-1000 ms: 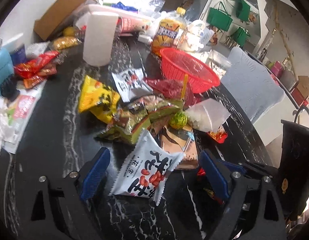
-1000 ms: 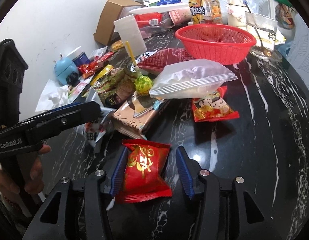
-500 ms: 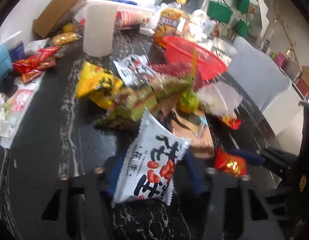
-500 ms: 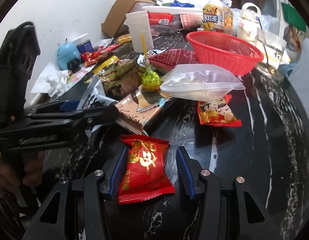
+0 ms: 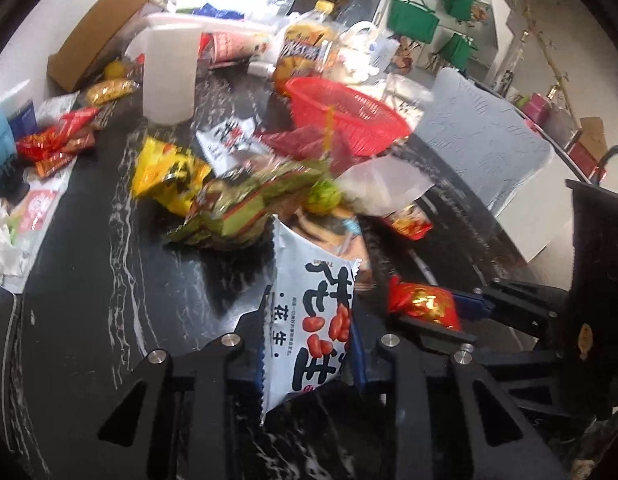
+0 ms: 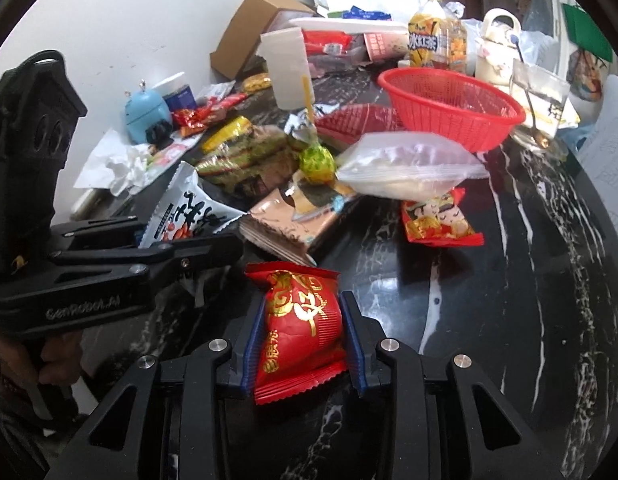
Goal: Organize snacks
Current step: 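Lift both held snacks and carry them toward the red basket, then lower both snacks into the red basket and open both tools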
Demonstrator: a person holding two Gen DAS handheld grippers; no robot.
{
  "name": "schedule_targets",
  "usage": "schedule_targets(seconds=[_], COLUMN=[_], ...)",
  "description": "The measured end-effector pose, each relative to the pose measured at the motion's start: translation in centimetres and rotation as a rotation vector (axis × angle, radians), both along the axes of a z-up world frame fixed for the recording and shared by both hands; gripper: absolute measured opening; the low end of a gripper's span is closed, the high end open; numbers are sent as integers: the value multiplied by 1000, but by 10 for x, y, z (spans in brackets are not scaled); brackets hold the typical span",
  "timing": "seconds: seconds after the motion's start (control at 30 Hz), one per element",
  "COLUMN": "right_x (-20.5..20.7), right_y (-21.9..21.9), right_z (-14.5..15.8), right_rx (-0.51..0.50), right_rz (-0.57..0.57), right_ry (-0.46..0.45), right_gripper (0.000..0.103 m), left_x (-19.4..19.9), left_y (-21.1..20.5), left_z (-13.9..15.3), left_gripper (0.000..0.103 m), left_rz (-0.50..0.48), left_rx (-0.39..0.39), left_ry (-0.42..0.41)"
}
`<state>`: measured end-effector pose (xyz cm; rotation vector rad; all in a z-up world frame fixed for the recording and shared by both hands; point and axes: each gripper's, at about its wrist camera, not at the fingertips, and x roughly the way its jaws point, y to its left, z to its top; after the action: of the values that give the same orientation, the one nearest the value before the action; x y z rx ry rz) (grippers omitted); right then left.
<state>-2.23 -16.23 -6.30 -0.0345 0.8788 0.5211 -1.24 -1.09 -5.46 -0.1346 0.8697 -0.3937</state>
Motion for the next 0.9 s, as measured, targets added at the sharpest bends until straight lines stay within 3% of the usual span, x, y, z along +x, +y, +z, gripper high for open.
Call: schedule_targets(seconds=[0.13, 0.4, 0.9], right_x=[-3, -2, 61], right_y=[-3, -12, -41], right_z=[10, 45, 99], right_rx=[20, -37, -64], right_rz=[1, -17, -82], right_ry=[-4, -97, -207], right_gripper=[35, 35, 35], left_x=[-4, 3, 74], left_y=[-8, -22, -50], left_z=[14, 47, 100], left_gripper=[30, 30, 30], left_rz=[-26, -88, -117], left_rx=[-10, -27, -24], left_ry=[-23, -71, -151])
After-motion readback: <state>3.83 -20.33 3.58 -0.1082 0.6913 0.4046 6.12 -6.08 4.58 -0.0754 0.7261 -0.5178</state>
